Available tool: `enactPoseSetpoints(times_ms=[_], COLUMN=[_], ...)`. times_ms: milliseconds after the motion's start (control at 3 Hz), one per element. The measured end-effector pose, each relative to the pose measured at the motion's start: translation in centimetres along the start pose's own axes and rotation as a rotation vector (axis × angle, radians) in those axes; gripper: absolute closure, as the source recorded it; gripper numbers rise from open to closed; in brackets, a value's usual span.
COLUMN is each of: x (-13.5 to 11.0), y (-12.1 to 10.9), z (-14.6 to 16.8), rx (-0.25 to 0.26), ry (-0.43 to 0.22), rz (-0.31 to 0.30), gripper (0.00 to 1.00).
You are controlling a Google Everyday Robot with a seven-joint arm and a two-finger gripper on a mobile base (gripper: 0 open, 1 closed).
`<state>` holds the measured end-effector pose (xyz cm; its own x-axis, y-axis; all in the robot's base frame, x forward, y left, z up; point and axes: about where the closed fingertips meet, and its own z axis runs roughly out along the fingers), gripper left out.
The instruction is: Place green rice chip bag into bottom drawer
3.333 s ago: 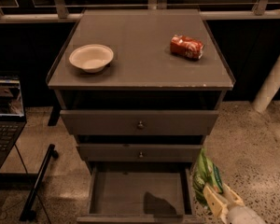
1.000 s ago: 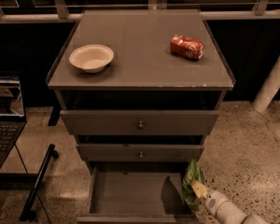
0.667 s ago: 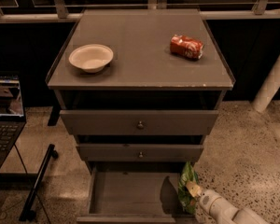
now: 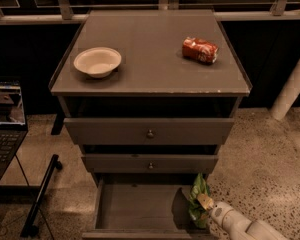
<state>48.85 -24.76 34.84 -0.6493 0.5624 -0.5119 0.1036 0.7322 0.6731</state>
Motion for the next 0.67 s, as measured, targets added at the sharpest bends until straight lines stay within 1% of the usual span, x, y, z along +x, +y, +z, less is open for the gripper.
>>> enactPoseSetpoints(times_ms=[333, 667], x=[1.2, 3.7], y=[-2.1, -3.6], z=[3.3, 7.3], rx=[0.023, 0.063], ry=[0.069, 0.181], rz=[0.061, 0.077], gripper=[1.00, 1.00])
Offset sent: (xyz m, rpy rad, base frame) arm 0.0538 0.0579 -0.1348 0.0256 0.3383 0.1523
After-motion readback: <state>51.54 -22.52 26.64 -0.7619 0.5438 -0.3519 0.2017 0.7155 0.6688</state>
